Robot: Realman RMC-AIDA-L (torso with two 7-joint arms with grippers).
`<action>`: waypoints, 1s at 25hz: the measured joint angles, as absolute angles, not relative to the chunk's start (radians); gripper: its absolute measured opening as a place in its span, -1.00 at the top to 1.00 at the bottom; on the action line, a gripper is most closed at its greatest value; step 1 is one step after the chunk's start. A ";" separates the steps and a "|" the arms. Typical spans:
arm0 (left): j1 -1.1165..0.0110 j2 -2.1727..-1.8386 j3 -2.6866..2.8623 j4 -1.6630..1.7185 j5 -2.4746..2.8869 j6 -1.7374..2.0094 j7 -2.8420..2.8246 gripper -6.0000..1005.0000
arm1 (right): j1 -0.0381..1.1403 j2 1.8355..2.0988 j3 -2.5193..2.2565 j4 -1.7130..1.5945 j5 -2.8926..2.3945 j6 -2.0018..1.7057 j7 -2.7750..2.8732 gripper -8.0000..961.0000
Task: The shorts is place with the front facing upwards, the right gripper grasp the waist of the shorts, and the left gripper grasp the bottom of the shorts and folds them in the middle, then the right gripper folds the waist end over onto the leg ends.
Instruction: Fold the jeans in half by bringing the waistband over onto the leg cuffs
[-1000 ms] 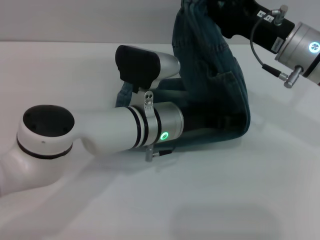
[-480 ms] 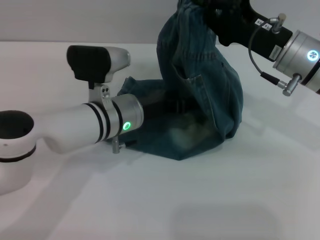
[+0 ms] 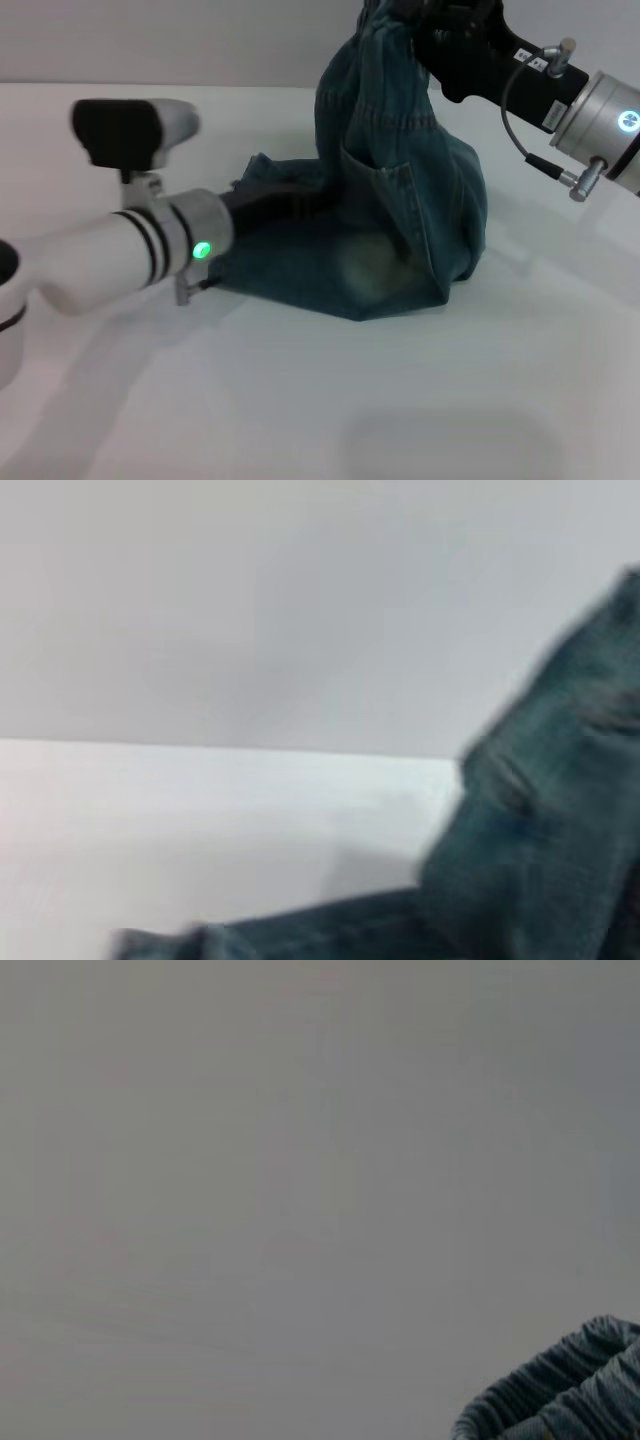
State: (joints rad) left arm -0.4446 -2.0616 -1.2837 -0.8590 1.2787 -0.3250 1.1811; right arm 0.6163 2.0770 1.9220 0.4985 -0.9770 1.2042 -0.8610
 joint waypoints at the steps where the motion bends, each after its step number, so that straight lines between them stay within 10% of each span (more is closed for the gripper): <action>1: -0.445 -2.062 -1.284 -0.859 1.279 -0.325 1.181 -0.51 | 0.616 2.077 1.922 0.499 -0.977 1.204 -0.861 0.84; 25: -0.281 -2.060 -1.544 -0.954 1.398 -0.213 1.207 -0.50 | 0.679 2.073 1.771 0.463 -0.983 1.083 -0.864 0.84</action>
State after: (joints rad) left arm -0.2806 -2.0600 -1.5445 -0.9541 1.3983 -0.2133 1.2074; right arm 0.6794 2.0734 1.7707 0.4633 -0.9832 1.0829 -0.8638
